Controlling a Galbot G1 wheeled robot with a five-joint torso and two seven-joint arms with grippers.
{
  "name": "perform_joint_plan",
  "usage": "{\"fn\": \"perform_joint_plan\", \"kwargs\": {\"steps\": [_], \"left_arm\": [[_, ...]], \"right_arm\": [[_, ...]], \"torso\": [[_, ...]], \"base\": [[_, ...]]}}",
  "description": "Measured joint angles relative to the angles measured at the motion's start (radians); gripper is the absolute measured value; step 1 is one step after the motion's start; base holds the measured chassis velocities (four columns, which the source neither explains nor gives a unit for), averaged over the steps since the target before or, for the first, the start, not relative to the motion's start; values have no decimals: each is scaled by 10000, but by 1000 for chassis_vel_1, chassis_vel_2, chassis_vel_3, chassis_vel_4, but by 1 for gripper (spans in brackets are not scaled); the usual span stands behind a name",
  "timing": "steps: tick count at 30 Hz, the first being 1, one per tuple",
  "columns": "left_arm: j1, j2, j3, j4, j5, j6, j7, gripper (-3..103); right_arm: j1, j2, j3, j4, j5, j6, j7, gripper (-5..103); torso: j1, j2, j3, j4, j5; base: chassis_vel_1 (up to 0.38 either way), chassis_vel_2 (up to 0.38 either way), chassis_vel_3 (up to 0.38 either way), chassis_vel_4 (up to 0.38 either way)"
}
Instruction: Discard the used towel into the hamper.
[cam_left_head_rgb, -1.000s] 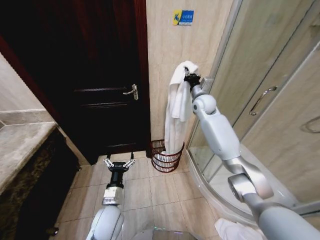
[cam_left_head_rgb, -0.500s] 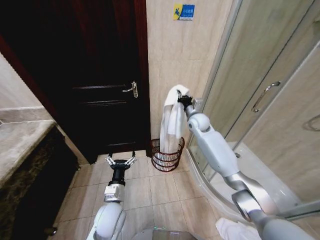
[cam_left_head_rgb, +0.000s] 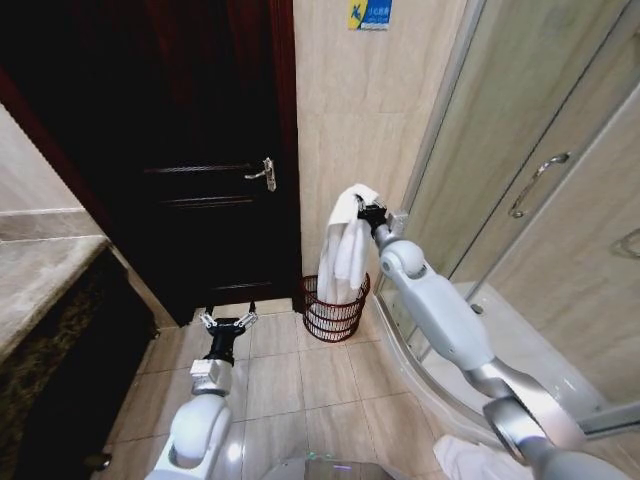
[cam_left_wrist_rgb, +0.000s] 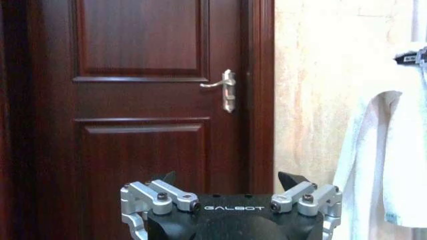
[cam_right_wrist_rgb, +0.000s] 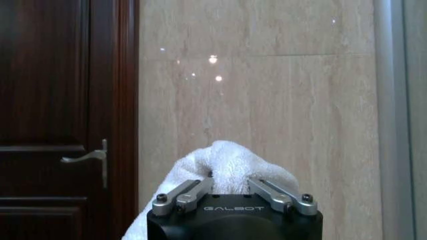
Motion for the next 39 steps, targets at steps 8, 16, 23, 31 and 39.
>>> {"fn": "perform_joint_plan", "kwargs": {"steps": [8,16,23,31,39], "left_arm": [[70,-731,-577,76,518,-203,1017,100],[-148,-826,-339,418,591,-302,385,100],[-490,-257,-401,614,361,-359,466,100],[-697,-12,-860,869,-28,-456,530,100],[-848,-146,-966,1078,-102,-564,524,100]], "right_arm": [[-757,-682,672,1003,300,-83,-280,7],[-1224,-397,1200,1235,41,-15,-191,7],[-1122,-51,1218,979,-419,-8,-173,7],[-856,191,1003,535,-691,7,-274,7],[-761,318,969,417,-879,4,-229,7]], "torso": [[-158,-354,-195,-5,0],[-319,-729,-404,2,-2],[-492,-1110,-612,-1,-5],[-627,-1409,-773,1,-3],[-785,-1788,-999,1,-3]], "base": [[0,0,0,0],[0,0,0,0],[0,0,0,0],[0,0,0,0],[0,0,0,0]]}}
